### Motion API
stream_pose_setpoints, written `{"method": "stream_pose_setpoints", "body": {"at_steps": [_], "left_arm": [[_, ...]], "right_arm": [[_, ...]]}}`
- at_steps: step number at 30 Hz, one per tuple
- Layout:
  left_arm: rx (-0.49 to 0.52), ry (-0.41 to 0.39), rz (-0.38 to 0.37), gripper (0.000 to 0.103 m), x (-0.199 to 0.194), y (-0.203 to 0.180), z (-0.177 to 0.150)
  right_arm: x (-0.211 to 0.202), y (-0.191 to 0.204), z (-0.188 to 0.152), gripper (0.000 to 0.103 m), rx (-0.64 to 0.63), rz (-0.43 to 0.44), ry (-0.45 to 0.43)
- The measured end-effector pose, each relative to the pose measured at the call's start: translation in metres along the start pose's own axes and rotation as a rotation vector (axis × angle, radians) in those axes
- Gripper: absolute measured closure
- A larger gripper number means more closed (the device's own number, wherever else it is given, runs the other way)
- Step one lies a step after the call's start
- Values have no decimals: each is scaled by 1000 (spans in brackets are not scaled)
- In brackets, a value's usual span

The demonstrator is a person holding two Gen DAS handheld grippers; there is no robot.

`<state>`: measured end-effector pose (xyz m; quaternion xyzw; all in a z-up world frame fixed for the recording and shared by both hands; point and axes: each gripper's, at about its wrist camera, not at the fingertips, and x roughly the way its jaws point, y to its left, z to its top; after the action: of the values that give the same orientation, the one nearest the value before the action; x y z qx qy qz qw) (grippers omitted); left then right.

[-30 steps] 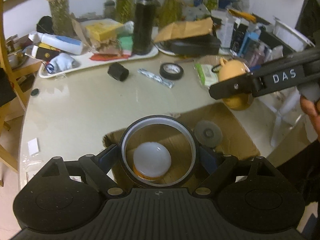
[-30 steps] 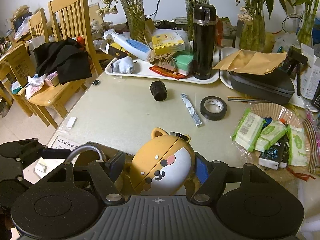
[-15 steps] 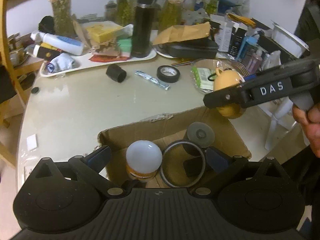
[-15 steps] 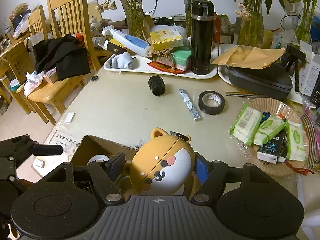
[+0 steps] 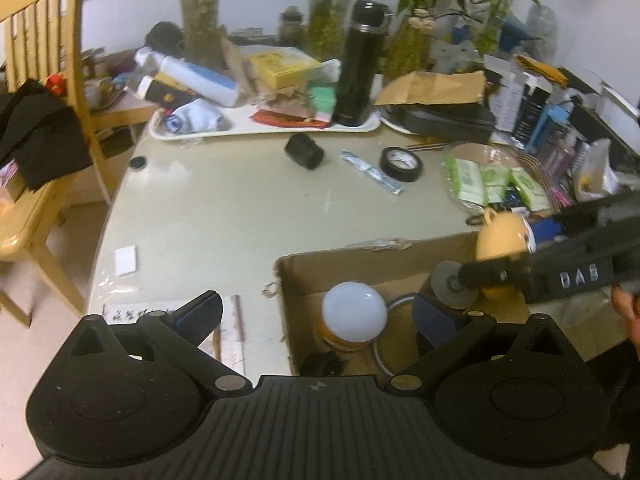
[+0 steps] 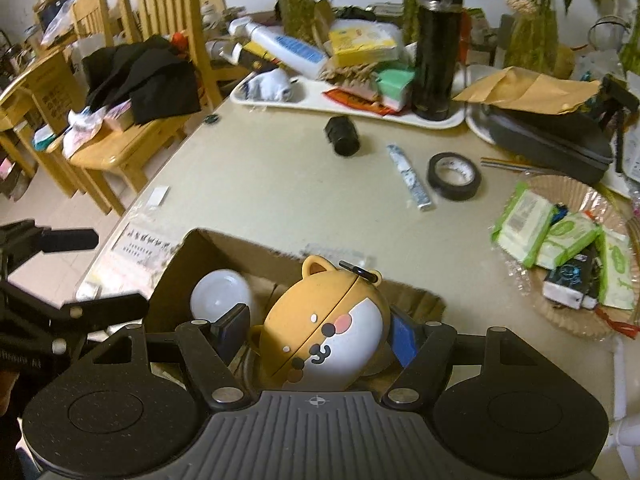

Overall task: Organize rigid objects
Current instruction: 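Lower the dog case into the box and open the right gripper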

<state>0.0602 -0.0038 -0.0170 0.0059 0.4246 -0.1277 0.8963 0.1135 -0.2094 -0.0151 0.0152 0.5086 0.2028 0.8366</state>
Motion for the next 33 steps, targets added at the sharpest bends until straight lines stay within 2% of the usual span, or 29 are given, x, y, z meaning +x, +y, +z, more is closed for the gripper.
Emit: {"method": "stream_pose_setpoints", "body": {"at_steps": [4, 13, 16, 28, 33], "left_arm": [[-45, -4, -7, 0, -2, 9, 1], [-77, -18, 5, 0, -4, 15, 2], [-81, -26, -8, 0, -5, 15, 2], [-80, -31, -7, 0, -4, 14, 3], [-74, -28, -1, 0, -3, 13, 3]], "right_arm": [[4, 9, -2, 29, -21, 31, 23], [12, 22, -6, 27, -61, 112, 70], [10, 25, -5, 17, -70, 137, 62], [9, 18, -5, 12, -53, 96, 61], [11, 12, -5, 8, -40, 39, 66]]}}
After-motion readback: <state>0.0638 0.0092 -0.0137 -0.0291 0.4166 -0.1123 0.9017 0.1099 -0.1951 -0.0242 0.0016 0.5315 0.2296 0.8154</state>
